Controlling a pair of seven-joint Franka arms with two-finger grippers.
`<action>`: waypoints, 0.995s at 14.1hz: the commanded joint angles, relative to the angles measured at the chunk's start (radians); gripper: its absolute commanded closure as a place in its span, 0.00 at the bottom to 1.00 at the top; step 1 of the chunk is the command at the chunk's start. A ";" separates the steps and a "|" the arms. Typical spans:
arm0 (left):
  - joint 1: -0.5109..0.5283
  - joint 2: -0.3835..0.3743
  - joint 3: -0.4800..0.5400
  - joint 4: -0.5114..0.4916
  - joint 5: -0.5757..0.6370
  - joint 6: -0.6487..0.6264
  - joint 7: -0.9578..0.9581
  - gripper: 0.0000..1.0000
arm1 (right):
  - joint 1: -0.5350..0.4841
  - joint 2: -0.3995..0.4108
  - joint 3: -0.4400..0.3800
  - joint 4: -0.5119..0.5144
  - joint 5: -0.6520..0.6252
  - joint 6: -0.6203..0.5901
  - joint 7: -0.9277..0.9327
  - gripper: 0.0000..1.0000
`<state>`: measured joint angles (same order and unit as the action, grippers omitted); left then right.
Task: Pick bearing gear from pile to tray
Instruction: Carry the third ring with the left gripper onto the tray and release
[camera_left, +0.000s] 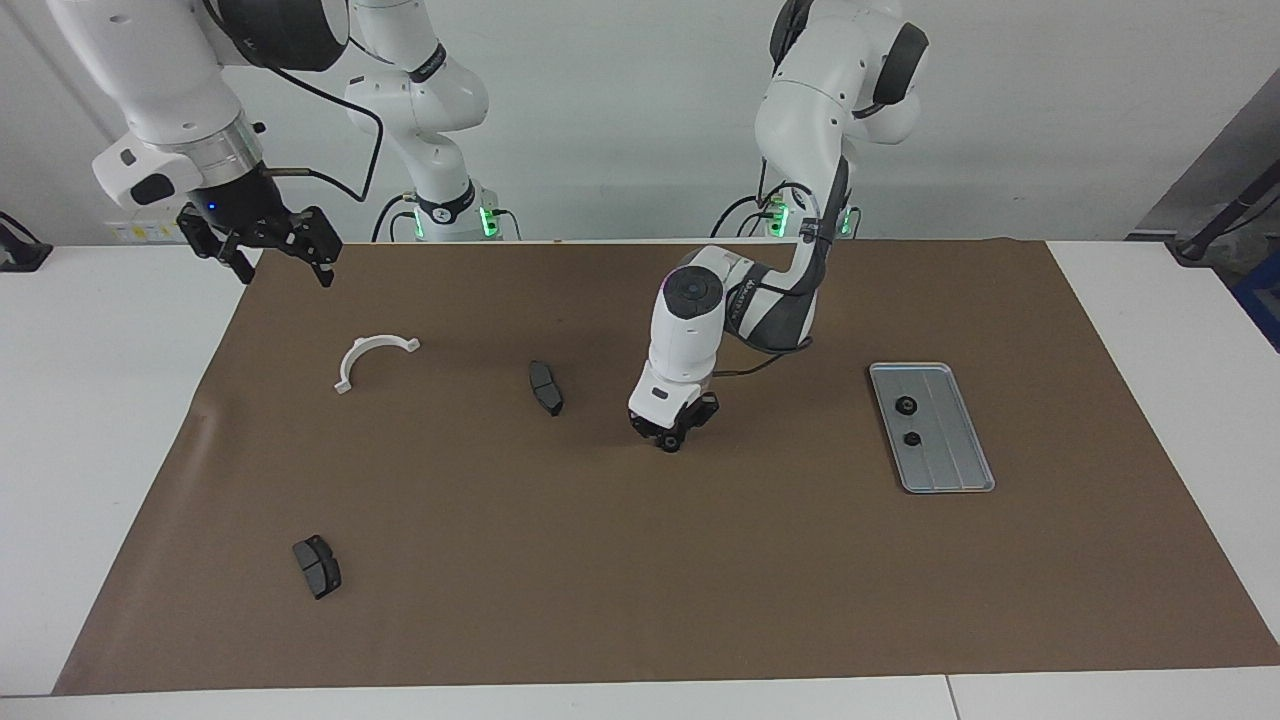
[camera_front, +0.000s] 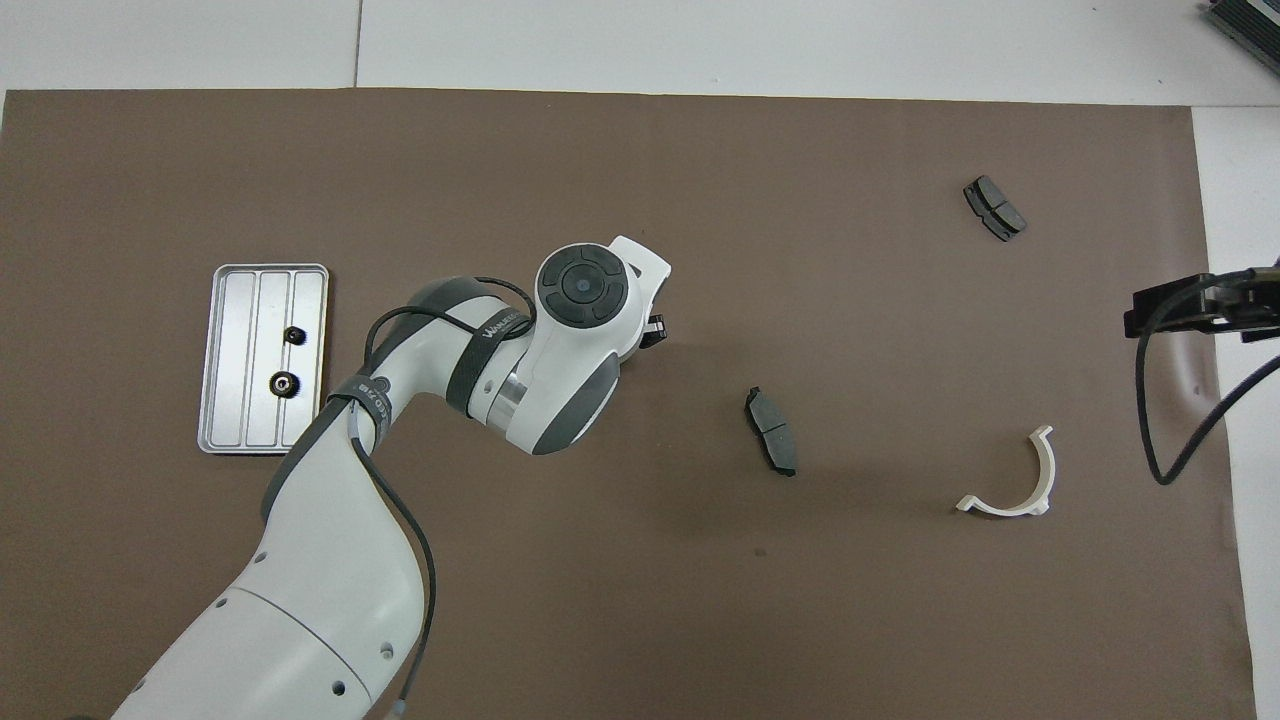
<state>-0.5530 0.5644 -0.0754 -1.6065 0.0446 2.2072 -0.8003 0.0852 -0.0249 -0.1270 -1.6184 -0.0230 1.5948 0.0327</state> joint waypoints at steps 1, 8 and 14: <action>0.089 -0.015 -0.003 0.062 0.034 -0.107 0.016 1.00 | -0.012 -0.033 0.004 -0.035 0.022 -0.027 0.032 0.00; 0.339 -0.181 -0.004 -0.033 0.006 -0.199 0.373 1.00 | -0.004 -0.035 -0.003 -0.037 0.023 -0.019 0.042 0.00; 0.576 -0.270 -0.004 -0.220 0.003 -0.127 0.781 1.00 | 0.013 -0.035 -0.013 -0.037 0.023 -0.019 0.044 0.00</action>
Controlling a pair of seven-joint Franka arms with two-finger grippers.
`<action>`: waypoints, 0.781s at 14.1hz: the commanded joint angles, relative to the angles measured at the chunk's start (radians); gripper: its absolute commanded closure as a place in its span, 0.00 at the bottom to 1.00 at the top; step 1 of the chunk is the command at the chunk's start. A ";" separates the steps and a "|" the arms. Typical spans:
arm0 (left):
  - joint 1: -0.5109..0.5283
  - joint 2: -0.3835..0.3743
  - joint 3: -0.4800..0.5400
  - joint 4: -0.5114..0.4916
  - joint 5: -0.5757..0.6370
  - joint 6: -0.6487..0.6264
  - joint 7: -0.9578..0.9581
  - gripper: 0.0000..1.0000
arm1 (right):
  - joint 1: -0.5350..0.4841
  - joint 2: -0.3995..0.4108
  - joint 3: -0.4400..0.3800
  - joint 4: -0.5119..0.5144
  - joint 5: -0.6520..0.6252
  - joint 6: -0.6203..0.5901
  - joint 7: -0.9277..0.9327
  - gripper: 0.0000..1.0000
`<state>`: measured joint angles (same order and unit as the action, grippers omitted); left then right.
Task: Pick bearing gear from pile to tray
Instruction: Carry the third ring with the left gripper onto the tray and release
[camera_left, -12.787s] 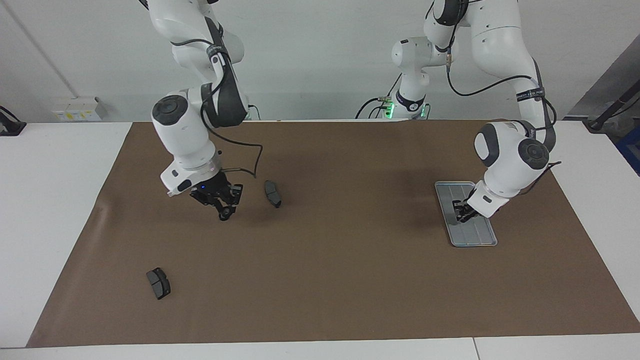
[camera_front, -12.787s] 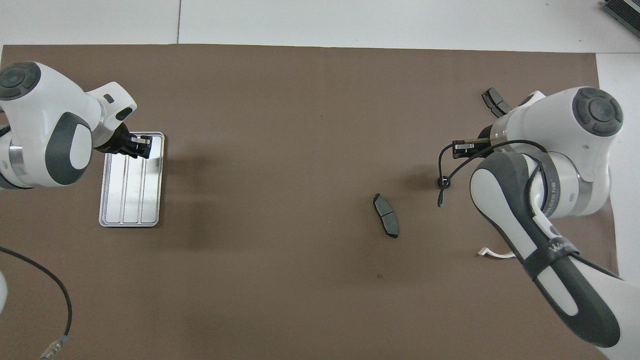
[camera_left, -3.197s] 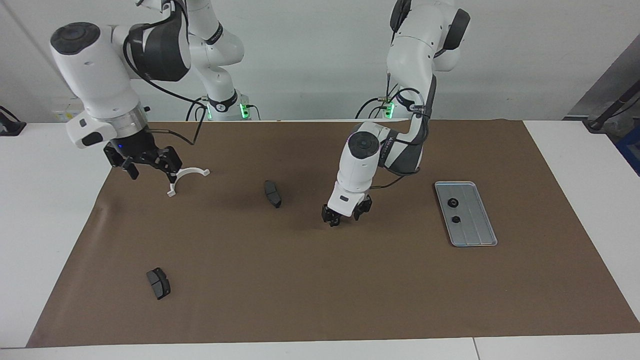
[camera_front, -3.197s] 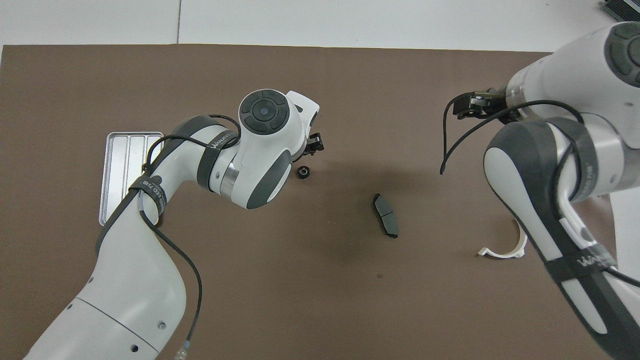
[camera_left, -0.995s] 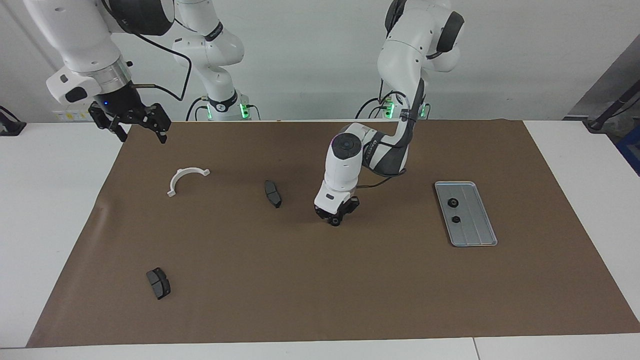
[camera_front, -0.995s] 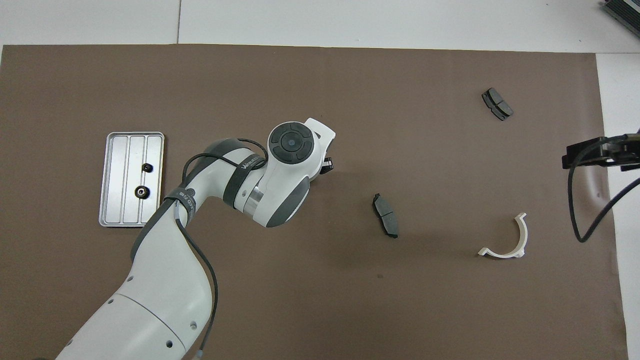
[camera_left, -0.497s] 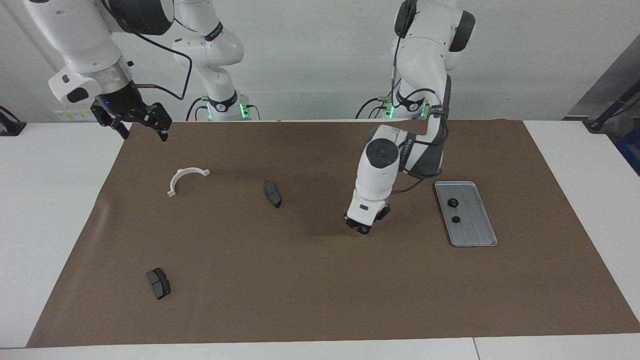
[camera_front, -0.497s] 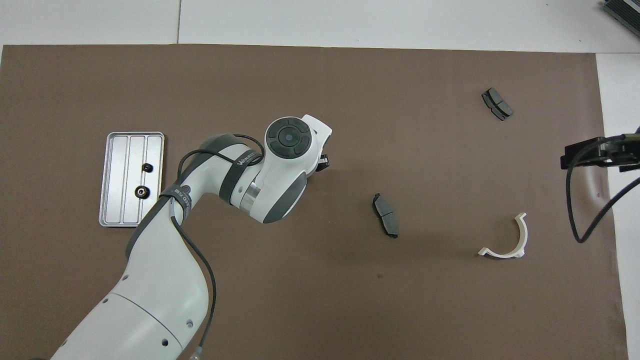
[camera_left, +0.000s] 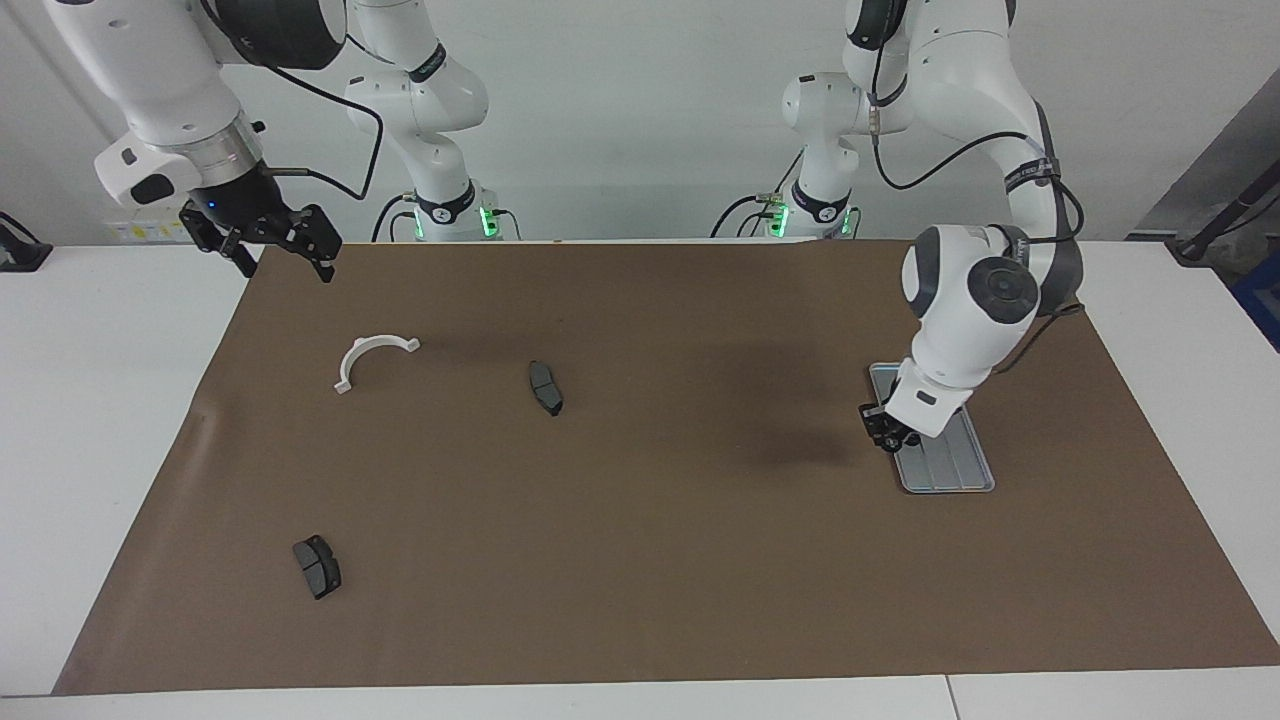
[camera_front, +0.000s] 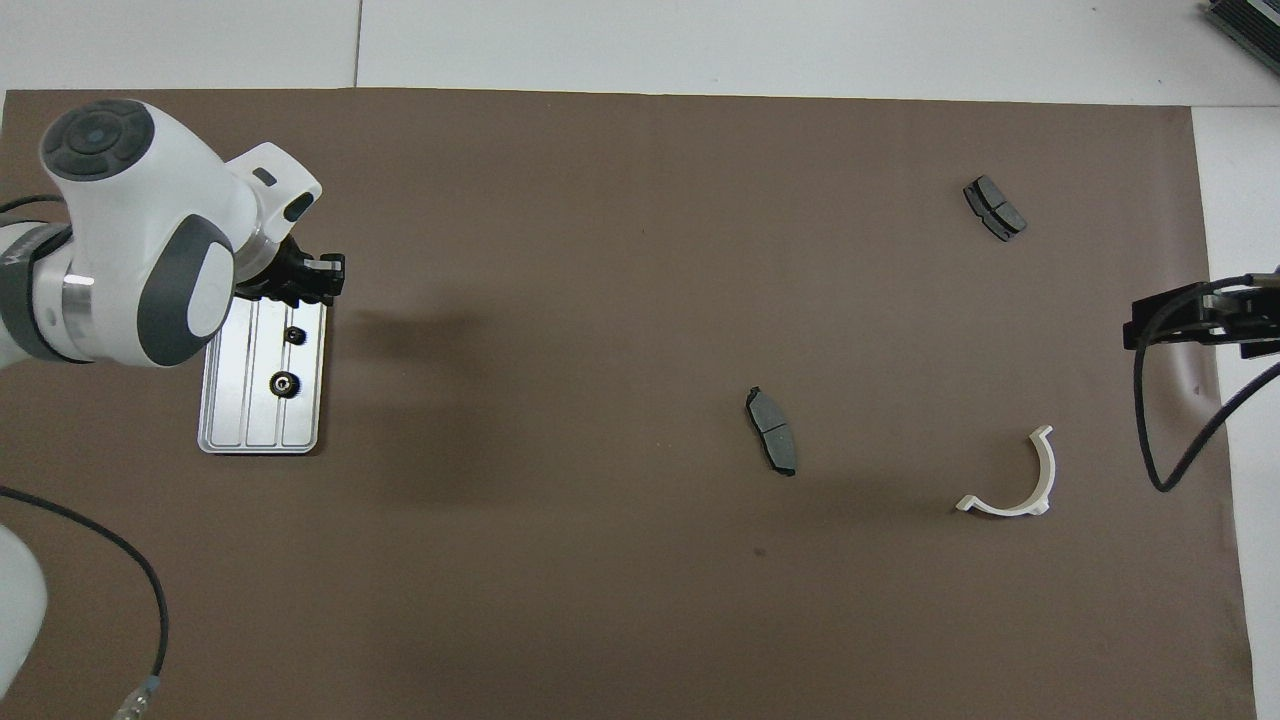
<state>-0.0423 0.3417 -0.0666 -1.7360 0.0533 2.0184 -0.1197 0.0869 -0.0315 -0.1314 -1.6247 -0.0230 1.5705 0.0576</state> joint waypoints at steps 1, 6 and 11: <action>0.087 -0.056 -0.012 -0.121 -0.007 0.100 0.130 1.00 | 0.011 -0.028 -0.008 -0.030 0.023 0.005 0.021 0.00; 0.139 -0.084 -0.013 -0.231 -0.016 0.223 0.169 0.86 | 0.010 -0.025 -0.001 -0.029 0.021 0.011 0.018 0.00; 0.128 -0.082 -0.013 -0.192 -0.016 0.201 0.167 0.00 | 0.010 -0.027 0.004 -0.029 0.021 0.003 0.018 0.00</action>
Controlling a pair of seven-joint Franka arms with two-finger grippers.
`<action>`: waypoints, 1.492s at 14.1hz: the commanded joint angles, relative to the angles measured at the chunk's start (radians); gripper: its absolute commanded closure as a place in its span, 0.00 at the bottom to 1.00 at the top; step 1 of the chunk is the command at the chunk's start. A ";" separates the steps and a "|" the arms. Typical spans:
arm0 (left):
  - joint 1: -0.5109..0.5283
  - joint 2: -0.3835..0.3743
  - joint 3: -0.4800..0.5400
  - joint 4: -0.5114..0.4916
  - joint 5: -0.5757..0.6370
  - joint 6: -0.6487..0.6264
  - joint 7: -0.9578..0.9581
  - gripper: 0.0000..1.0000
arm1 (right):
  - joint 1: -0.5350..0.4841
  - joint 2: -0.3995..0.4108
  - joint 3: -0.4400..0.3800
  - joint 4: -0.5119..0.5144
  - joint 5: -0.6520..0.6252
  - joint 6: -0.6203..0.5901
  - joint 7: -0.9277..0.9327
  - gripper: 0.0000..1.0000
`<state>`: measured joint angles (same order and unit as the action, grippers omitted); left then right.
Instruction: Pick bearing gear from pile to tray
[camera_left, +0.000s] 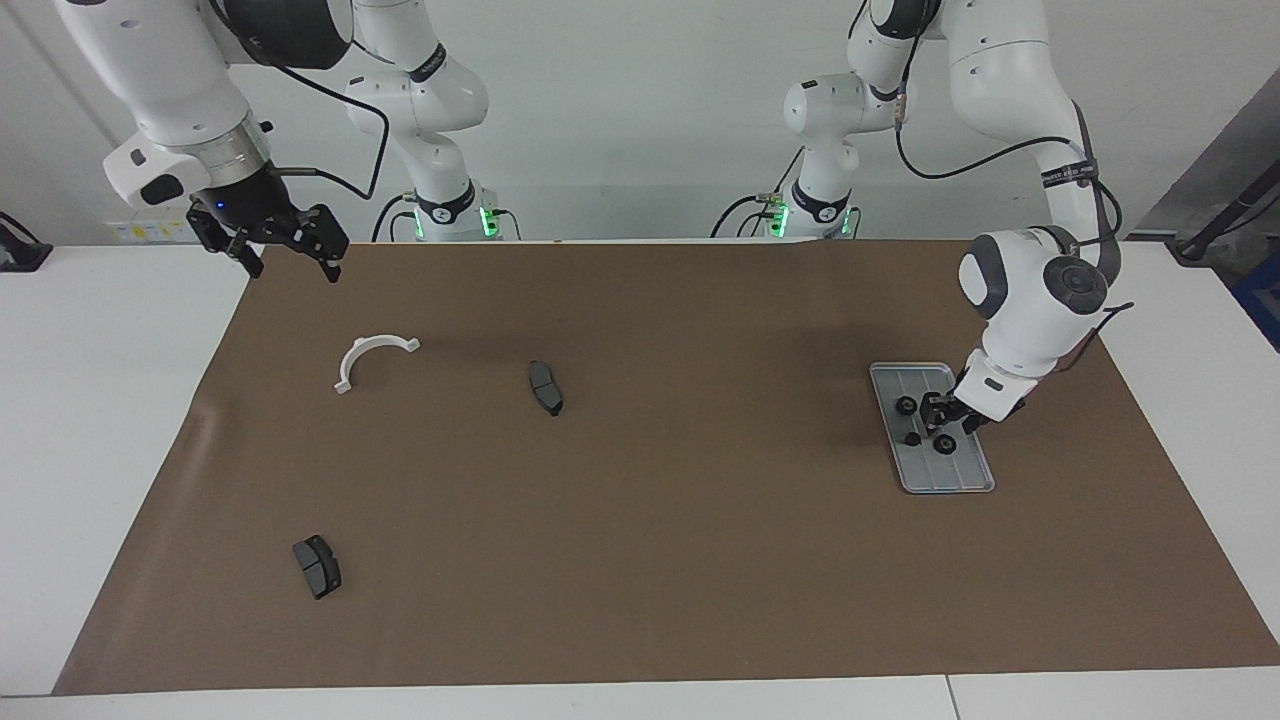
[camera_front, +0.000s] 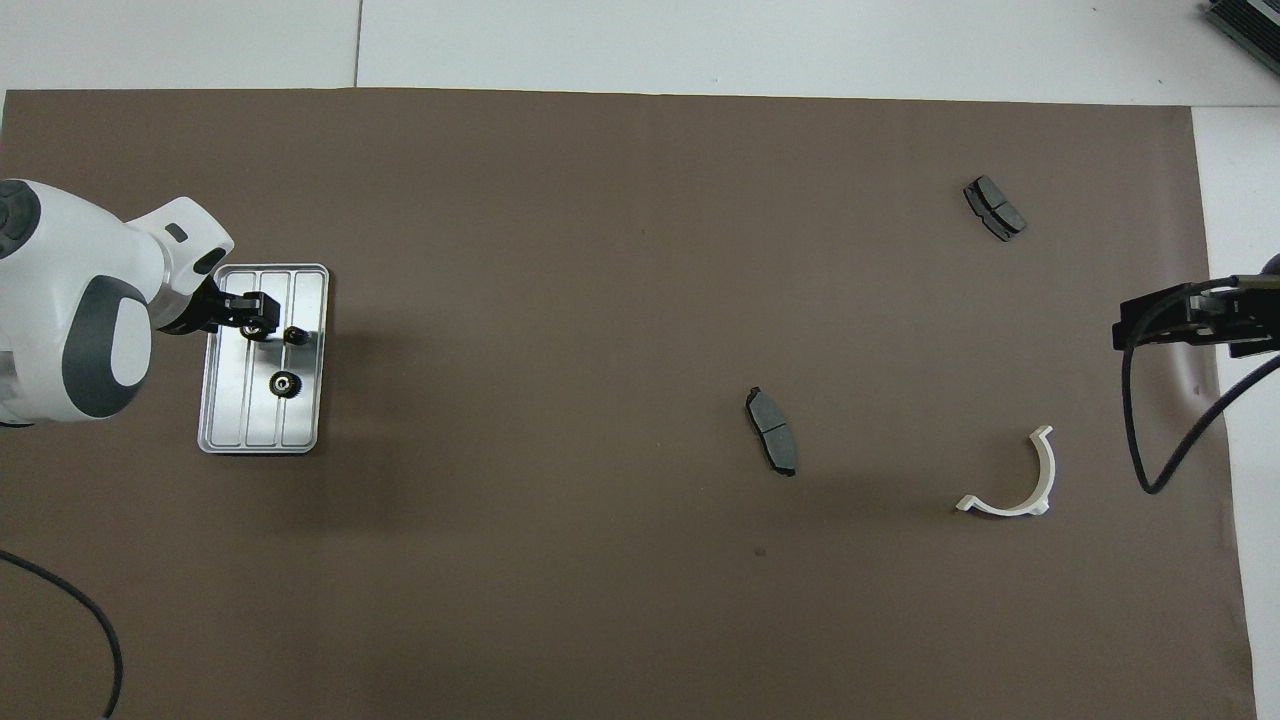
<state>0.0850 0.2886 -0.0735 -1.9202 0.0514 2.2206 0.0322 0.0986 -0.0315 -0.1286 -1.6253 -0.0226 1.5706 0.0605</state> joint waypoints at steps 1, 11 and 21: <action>-0.004 -0.032 -0.011 0.016 -0.018 -0.033 0.009 0.00 | -0.002 -0.027 0.001 -0.028 0.021 0.003 0.015 0.00; -0.021 -0.198 -0.031 0.411 -0.038 -0.616 0.003 0.00 | -0.002 -0.027 0.001 -0.028 0.021 0.003 0.015 0.00; -0.019 -0.282 -0.029 0.329 -0.038 -0.593 0.008 0.00 | -0.002 -0.027 0.001 -0.028 0.021 0.003 0.015 0.00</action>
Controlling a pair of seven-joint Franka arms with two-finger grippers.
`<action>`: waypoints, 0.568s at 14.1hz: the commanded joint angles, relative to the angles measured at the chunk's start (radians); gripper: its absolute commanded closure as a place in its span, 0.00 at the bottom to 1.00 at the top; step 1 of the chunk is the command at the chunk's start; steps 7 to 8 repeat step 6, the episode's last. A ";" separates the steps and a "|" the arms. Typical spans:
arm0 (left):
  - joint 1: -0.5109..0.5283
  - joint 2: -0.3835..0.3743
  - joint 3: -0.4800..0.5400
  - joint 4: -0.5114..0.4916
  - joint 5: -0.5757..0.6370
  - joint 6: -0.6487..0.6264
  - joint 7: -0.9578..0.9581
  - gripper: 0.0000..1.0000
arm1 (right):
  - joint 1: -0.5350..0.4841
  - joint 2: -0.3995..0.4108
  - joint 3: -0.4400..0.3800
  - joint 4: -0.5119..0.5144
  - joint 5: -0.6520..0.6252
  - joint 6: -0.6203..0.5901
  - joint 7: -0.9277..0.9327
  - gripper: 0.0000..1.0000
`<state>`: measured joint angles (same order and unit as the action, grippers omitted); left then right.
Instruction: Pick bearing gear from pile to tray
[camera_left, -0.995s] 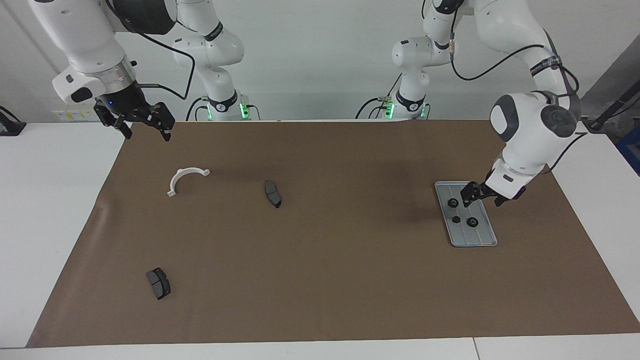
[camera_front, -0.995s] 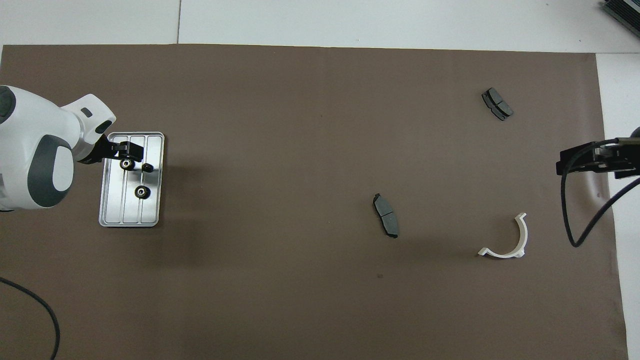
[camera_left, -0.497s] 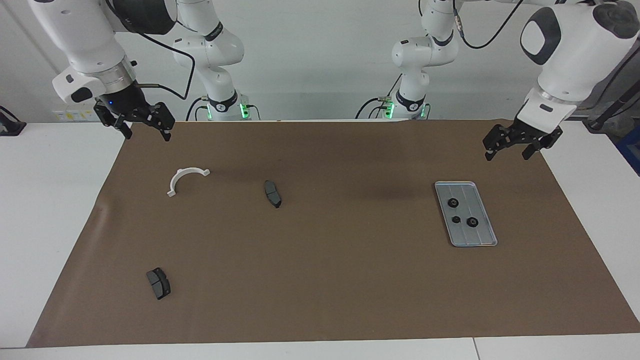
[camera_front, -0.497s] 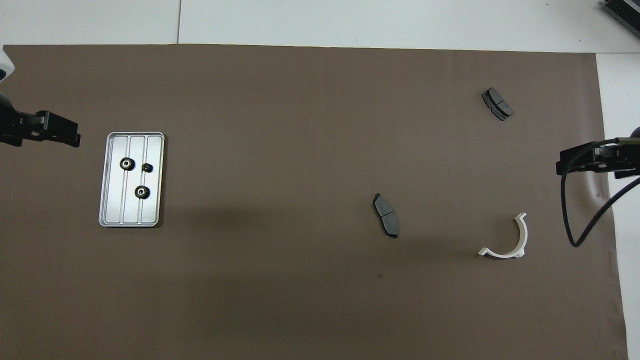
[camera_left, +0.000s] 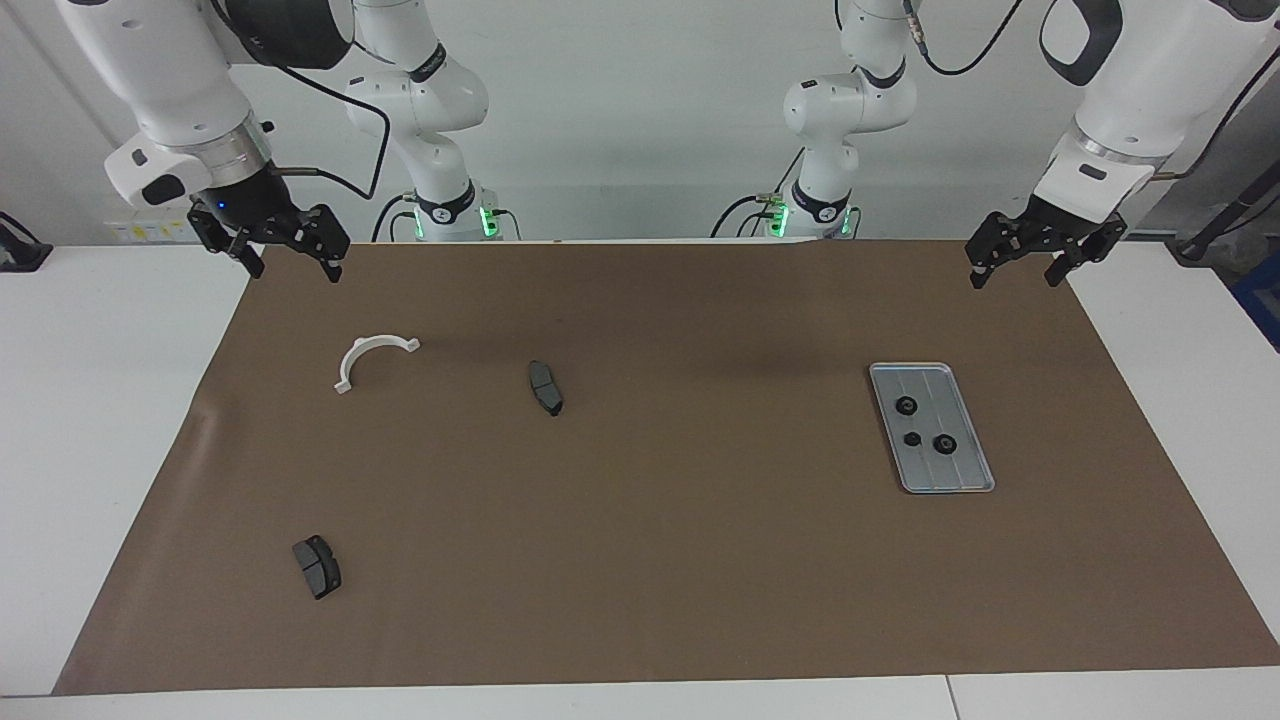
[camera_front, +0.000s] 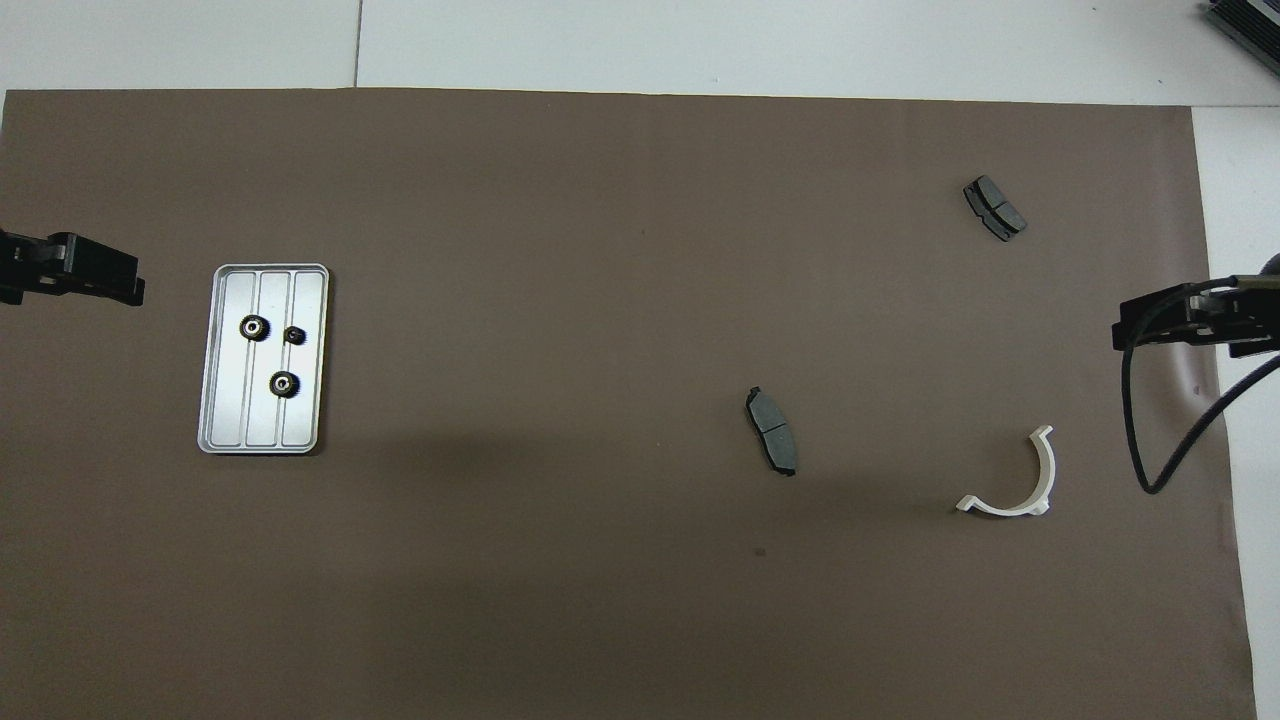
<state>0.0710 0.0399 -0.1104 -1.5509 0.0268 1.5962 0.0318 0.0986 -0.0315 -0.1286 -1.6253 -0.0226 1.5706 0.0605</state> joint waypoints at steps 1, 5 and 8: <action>-0.005 -0.034 0.006 -0.038 -0.013 0.031 0.004 0.00 | -0.002 -0.027 0.001 -0.028 0.021 0.003 0.015 0.00; 0.001 -0.038 0.006 -0.049 -0.013 0.025 0.003 0.00 | -0.002 -0.027 0.003 -0.028 0.021 0.003 0.015 0.00; 0.000 -0.038 0.006 -0.051 -0.013 0.025 0.003 0.00 | -0.002 -0.027 0.001 -0.028 0.021 0.003 0.015 0.00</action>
